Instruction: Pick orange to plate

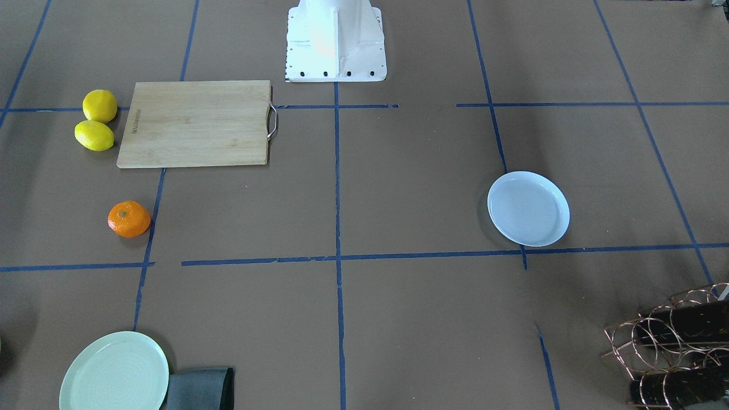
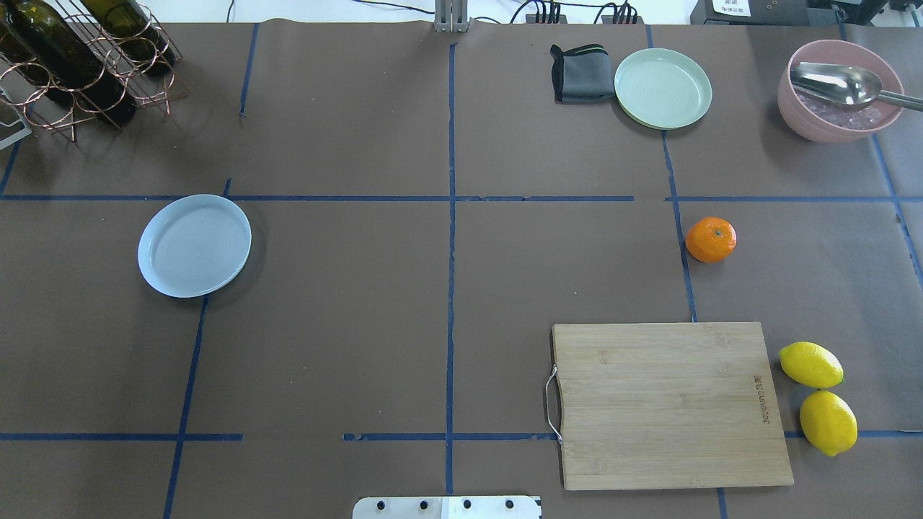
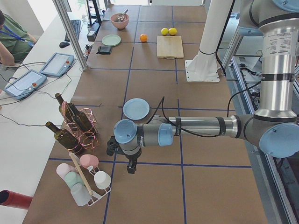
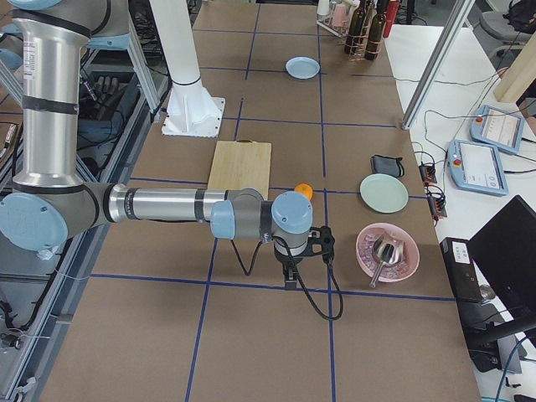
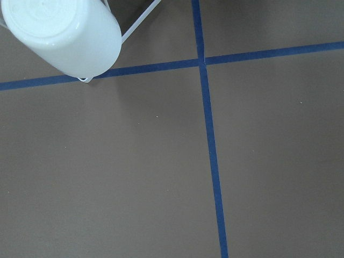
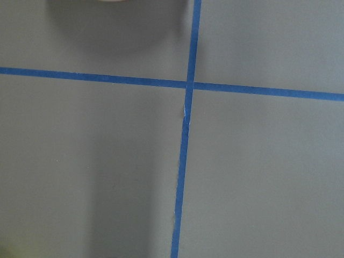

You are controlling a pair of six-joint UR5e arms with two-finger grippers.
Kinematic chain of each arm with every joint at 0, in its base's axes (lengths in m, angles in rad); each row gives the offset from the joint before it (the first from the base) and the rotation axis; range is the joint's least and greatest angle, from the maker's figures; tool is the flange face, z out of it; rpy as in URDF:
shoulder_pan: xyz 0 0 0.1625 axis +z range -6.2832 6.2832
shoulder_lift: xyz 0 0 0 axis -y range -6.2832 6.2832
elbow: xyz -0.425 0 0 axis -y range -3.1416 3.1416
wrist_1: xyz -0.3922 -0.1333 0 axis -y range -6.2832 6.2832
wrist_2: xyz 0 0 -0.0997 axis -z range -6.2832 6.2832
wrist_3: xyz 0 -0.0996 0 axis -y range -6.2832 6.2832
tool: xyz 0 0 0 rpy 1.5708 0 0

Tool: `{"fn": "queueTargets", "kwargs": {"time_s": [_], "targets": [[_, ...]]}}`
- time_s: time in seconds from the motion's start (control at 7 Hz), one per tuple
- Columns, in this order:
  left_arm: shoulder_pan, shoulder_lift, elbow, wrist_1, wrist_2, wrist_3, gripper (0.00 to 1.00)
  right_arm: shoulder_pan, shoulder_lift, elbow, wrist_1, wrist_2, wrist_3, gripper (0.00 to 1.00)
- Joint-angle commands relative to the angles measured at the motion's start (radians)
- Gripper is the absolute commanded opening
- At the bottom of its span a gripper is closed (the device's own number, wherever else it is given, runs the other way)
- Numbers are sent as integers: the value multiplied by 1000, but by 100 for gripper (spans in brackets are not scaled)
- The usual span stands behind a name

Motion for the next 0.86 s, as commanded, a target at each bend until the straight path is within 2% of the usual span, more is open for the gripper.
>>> {"fn": "queueTargets", "kwargs": {"time_s": [0.0,0.29,0.43,0.57,0.71], "targets": [[-2,-17,-1,0,2,1,100,0,6,2,0,1,2,100],[-2,-50,-4,-15,2,9,100,0,10,8,0,4,8,100],[-2,-54,-10,-64,0,-2,100,0,10,32,0,7,9,100],[3,-101,-5,-131,3,-1,100,0,10,46,0,9,21,100],[6,-104,-13,-141,-5,-1,100,-1,10,46,0,10,26,100]]}}
